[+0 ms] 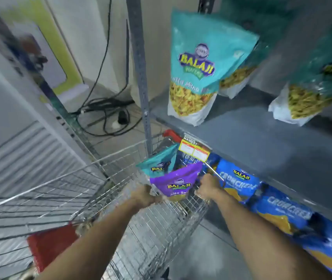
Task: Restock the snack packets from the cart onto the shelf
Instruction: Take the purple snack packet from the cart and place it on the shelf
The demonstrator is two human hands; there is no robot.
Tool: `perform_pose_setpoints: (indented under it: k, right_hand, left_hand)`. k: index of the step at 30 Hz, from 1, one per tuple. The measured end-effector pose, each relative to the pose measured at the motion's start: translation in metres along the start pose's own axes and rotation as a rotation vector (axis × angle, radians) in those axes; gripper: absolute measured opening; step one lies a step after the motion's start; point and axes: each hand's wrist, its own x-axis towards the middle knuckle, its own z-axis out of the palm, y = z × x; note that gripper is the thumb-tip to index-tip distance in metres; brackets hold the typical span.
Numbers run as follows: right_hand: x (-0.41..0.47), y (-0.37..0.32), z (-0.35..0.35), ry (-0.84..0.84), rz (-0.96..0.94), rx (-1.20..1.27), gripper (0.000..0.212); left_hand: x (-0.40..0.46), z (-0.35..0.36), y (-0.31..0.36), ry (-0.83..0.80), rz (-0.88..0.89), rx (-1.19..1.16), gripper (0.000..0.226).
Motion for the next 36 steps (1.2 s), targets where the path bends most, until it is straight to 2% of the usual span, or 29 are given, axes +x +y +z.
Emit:
perform_pose_setpoints:
  k: [2,4,7,11,14,17,18,21,24,26,28,33,36]
  right_hand:
    - [0.019,-0.001,0.006,-0.033,0.037,0.208,0.032]
    - [0.036,-0.004,0.011,-0.065,0.051,0.415,0.025]
    - [0.051,0.000,0.026,-0.055,0.001,0.543,0.024]
    - [0.039,-0.006,0.022,-0.022,-0.142,0.566,0.031]
    - [0.014,-0.022,0.003,0.078,-0.298,0.545,0.047]
    - [-0.025,-0.037,-0.028,0.185,-0.451,0.592,0.054]
    - [-0.039,-0.040,-0.041,0.227,-0.488,0.611,0.056]
    - [-0.091,-0.045,-0.087,0.333,-0.575,0.640,0.051]
    - [-0.139,-0.037,-0.130,0.425,-0.586,0.671,0.056]
    - [-0.166,-0.018,-0.156,0.509,-0.584,0.720,0.065]
    - [-0.185,0.000,-0.174,0.560,-0.574,0.781,0.069]
    - [-0.227,0.102,-0.226,0.763,-0.408,0.854,0.065]
    - [-0.246,0.168,-0.254,0.890,-0.272,0.884,0.052]
  left_hand:
    - [0.019,0.013,-0.007,-0.038,0.057,-0.270,0.055]
    - [0.032,0.021,-0.002,0.017,0.104,-0.407,0.039]
    - [0.051,0.035,-0.007,0.077,0.111,-0.543,0.014]
    - [0.048,0.032,0.001,0.216,0.108,-0.561,0.018]
    - [0.027,0.005,0.027,0.271,0.154,-0.526,0.016]
    - [0.000,-0.030,0.048,0.305,0.192,-0.421,0.034]
    - [-0.012,-0.043,0.058,0.308,0.228,-0.387,0.039]
    - [-0.058,-0.077,0.103,0.354,0.367,-0.275,0.034]
    - [-0.100,-0.097,0.156,0.365,0.509,-0.256,0.030]
    - [-0.121,-0.097,0.194,0.298,0.603,-0.243,0.029]
    - [-0.130,-0.093,0.223,0.246,0.656,-0.259,0.038]
    - [-0.134,-0.020,0.333,0.142,0.878,-0.193,0.031]
    - [-0.125,0.037,0.393,0.046,0.972,-0.186,0.047]
